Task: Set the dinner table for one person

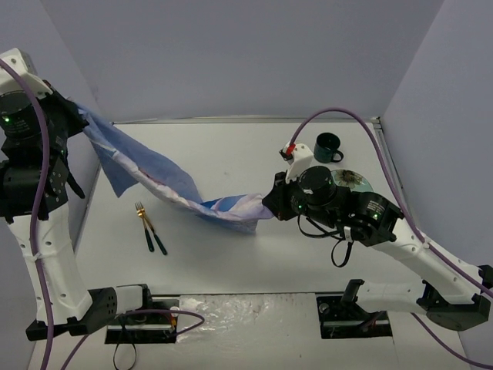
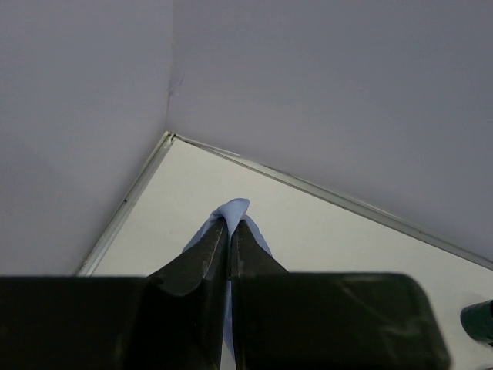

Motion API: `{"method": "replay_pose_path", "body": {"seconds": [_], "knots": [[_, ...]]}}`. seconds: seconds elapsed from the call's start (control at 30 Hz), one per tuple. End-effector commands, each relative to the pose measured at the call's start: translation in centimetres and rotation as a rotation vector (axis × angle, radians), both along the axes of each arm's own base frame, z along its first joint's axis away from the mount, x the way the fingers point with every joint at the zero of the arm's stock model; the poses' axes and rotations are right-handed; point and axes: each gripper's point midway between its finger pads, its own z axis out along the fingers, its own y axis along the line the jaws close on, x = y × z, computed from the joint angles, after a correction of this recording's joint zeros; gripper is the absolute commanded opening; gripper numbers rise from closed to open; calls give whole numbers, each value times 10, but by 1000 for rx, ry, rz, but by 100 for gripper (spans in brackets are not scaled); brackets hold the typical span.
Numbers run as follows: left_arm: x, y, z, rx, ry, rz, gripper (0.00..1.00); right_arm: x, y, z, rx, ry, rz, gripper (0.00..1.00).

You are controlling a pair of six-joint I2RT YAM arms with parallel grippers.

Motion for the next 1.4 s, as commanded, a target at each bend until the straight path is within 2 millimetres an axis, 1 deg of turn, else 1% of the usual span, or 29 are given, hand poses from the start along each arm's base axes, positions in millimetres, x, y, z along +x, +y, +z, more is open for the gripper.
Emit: {"method": "replay_pose_path", "body": {"seconds": [0.0, 0.07, 0.13, 0.23, 0.27, 0.37, 0.43, 0.5, 0.6, 0.7, 0.77, 0.9, 0.97, 1.03, 1.1, 1.17, 1.27, 1.37], "knots": [[-11, 12, 40, 135, -93, 33, 0, -29, 22, 24, 115, 41, 176, 0], [-5, 16, 38, 156, -72, 44, 0, -31, 25, 24, 126, 63, 180, 0], [10, 22, 29, 177, -31, 62, 0, -34, 28, 21, 130, 85, 191, 0], [45, 25, 14, 174, 20, 54, 0, -35, 32, 13, 129, 125, 194, 0], [54, 24, 12, 165, 24, 45, 0, -33, 31, 13, 130, 129, 187, 0], [76, 21, 8, 131, 19, 29, 0, -24, 28, 15, 126, 113, 156, 0], [86, 19, 6, 118, 12, 17, 0, -9, 17, 18, 124, 88, 97, 0], [89, 17, 11, 109, -6, 8, 0, 2, 9, 21, 118, 62, 53, 0], [91, 7, 18, 76, -37, -39, 0, 18, 1, 31, 104, 8, -3, 0], [86, -5, 30, 46, -81, -95, 0, 31, -4, 44, 87, -48, -41, 0], [77, -9, 39, 41, -110, -108, 0, 35, -5, 50, 83, -73, -52, 0], [53, -8, 53, 60, -141, -92, 0, 35, -1, 64, 92, -103, -20, 0], [37, -6, 59, 73, -156, -74, 0, 31, 0, 68, 97, -112, 7, 0], [24, -1, 61, 85, -158, -40, 0, 23, 5, 70, 112, -105, 62, 0], [5, 2, 65, 105, -165, -14, 0, 15, 8, 71, 121, -100, 110, 0], [-13, 6, 69, 131, -175, 10, 0, 2, 15, 72, 135, -87, 188, 0], [-25, 10, 71, 166, -169, 34, 0, -14, 22, 70, 147, -69, 278, 0], [-26, 8, 72, 198, -162, 15, 0, -25, 28, 72, 159, -62, 333, 0]]}}
